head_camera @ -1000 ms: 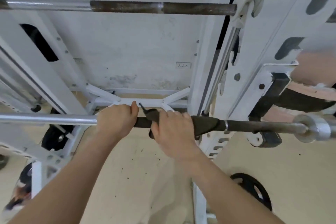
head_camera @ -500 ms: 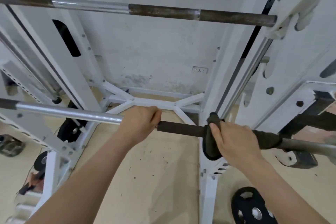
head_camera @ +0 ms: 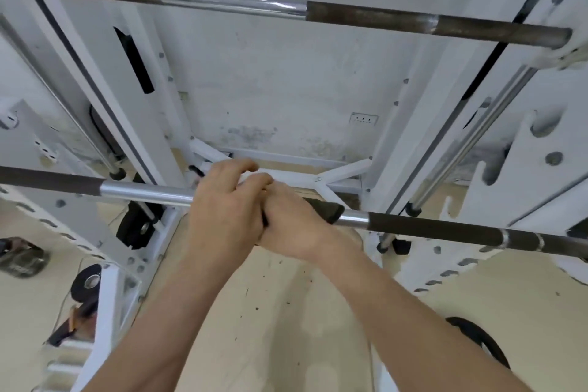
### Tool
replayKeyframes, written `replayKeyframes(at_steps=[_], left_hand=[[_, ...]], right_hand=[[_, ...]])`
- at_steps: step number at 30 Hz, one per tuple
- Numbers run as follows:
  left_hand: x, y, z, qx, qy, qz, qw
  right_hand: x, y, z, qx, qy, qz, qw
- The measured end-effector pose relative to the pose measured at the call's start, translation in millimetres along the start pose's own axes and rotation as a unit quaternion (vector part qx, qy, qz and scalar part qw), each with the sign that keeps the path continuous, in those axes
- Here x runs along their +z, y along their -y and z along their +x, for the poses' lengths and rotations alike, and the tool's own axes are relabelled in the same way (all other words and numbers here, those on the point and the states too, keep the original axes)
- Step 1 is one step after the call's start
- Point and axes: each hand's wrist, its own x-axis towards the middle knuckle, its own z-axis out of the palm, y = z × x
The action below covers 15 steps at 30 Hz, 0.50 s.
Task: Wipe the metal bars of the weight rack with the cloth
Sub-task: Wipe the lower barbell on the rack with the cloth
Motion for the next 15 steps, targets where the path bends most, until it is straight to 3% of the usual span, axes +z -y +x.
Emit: replayKeyframes(at_steps=[2,5,7,10,13,15], left_hand=[[5.0,-12.8,-2.9,0.013,0.064,-0.019,0.998],[39.6,-34.9,-17.4,0.029,0.186,0.068,0.980],[60.3,-38.7,-22.9,0.055,0.197,0.098,0.974],[55.3,0.2,-12.7,0.046,0.158,0.133,0.977],[27.0,65.5,-4.4,-0.010,0.136,0.228,0.964],[22.9,84.2,3.2,-0.028,0.152,0.257,0.954]], right_hand=[[-32.2,-17.2,-21.2,0.037,-0.052,0.094,0.994],[-65.6,-49.8,-57.9,0.179,-0.111,0.023,0.977],[-64.3,-62.9,-68.8,0.233,-0.051,-0.048,0.970],[-52.1,-70.2,-69.2,0.228,0.059,-0.221,0.946],[-59.7,-69.5,-56.8,0.254,0.095,-0.211,0.939],[-54.2,-62.3,-36.4,0.227,0.119,-0.192,0.947]])
